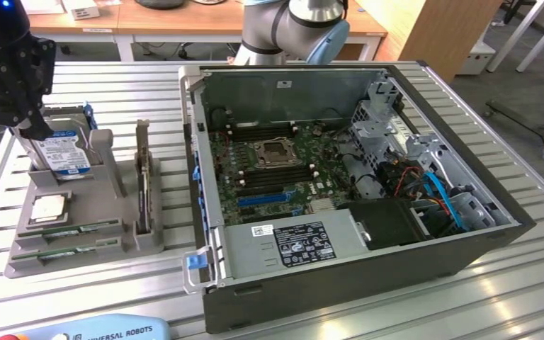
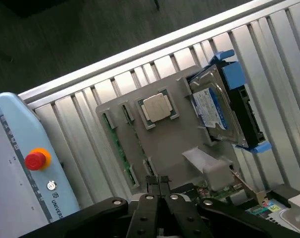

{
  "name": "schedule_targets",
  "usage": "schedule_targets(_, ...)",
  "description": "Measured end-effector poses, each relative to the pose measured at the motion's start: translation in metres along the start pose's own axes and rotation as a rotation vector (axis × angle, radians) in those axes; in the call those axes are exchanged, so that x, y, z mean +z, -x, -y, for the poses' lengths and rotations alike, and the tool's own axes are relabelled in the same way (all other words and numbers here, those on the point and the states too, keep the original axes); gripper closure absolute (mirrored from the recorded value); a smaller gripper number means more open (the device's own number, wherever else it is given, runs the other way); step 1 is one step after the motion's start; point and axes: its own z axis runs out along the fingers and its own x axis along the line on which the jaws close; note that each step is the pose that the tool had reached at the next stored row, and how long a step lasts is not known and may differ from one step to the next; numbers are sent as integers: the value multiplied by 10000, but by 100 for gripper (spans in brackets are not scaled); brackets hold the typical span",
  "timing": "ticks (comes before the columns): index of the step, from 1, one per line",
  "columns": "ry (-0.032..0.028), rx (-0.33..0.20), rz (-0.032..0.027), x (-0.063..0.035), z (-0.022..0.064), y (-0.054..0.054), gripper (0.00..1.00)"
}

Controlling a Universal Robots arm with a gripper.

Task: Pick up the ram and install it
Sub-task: 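Pick up the ram and move it above insertion slot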

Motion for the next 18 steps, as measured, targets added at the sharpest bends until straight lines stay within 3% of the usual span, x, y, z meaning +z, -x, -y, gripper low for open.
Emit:
schedule_targets(10, 39, -1732, -63, 5, 0, -1, 90)
schedule_targets(18, 40, -1769, -65, 6, 0, 0, 90)
